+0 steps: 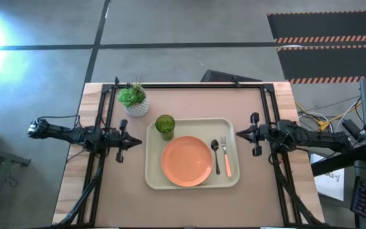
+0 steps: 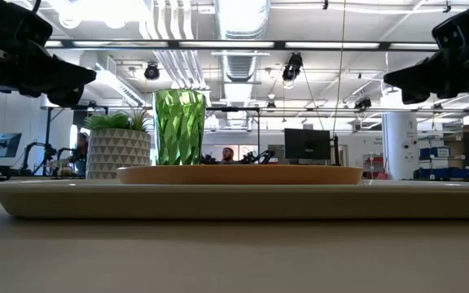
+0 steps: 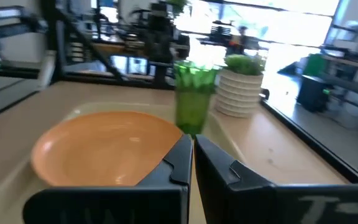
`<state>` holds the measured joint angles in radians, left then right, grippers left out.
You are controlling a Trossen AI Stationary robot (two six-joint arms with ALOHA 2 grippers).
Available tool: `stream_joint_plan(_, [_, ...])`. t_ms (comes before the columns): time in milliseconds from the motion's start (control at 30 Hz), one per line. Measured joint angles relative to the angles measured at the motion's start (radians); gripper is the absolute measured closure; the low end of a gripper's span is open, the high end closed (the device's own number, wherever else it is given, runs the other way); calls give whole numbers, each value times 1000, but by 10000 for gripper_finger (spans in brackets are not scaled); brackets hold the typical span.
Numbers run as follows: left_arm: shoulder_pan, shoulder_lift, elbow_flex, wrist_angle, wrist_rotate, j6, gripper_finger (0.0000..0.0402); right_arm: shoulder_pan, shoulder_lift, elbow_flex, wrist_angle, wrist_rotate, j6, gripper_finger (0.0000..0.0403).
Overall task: Pick and place plate/cup/fork/spoon on tray
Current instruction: Return to Home Position
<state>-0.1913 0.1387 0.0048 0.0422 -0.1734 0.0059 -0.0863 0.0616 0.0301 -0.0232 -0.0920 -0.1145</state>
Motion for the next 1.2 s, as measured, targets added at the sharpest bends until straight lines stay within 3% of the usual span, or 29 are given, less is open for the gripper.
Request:
stream_joint_plan(133, [0,-2,0,0,0,0,402,1,0,-2,-1,62,10,394])
stream_joint_plan(833, [0,51,0,3,-28,-1,402,1,34,-2,-14,62,10,394])
stream_joint_plan(1200, [2,-54,0,3,-29,8,402,1,32,-4,0,43,-1,394])
